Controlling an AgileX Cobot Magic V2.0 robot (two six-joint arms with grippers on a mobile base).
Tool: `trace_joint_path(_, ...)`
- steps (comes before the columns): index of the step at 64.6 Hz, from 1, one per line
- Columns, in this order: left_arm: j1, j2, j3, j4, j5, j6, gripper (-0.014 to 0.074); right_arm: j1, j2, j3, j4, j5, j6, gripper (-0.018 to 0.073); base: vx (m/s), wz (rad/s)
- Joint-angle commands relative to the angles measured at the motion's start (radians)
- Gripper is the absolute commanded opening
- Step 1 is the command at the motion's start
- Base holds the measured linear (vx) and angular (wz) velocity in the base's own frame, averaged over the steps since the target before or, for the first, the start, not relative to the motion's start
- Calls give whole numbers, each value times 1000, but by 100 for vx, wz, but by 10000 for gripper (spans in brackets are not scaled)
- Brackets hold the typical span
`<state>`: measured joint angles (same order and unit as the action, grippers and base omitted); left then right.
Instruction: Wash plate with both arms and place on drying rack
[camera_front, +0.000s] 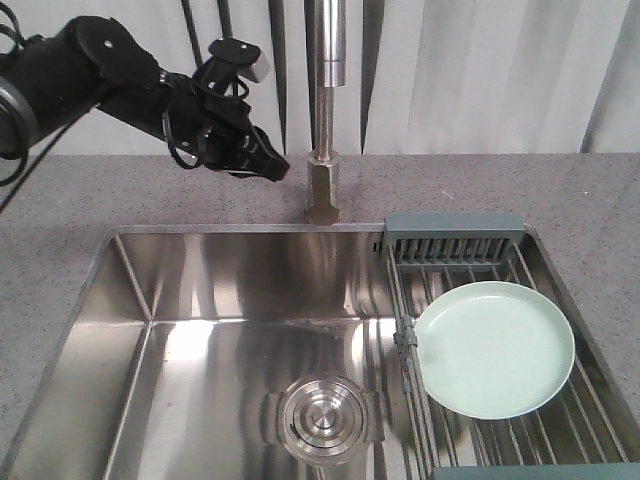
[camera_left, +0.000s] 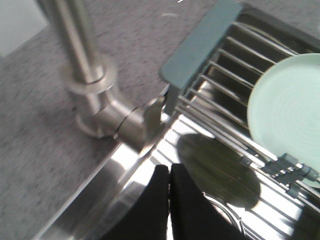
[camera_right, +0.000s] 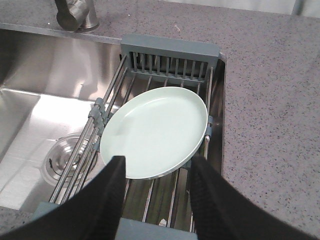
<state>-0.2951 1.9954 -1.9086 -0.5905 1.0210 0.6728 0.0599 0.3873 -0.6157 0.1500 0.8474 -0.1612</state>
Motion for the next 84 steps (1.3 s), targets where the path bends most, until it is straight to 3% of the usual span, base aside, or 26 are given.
trace_joint_path(1, 6, -110, -31, 136, 21, -209, -7, -2, 7, -26, 4, -67, 0, 301, 0, 0)
trace_joint_path(9, 10, -176, -13, 257, 64, -328, -7, -2, 7, -26, 4, -67, 0, 301, 0, 0)
trace_joint_path(45, 10, -620, 520, 455, -190, -572, -7, -2, 7, -26, 4, -67, 0, 301, 0, 0)
trace_joint_path(84, 10, -974, 912, 728, -366, -947, -6, -2, 7, -26, 4, -67, 0, 301, 0, 0)
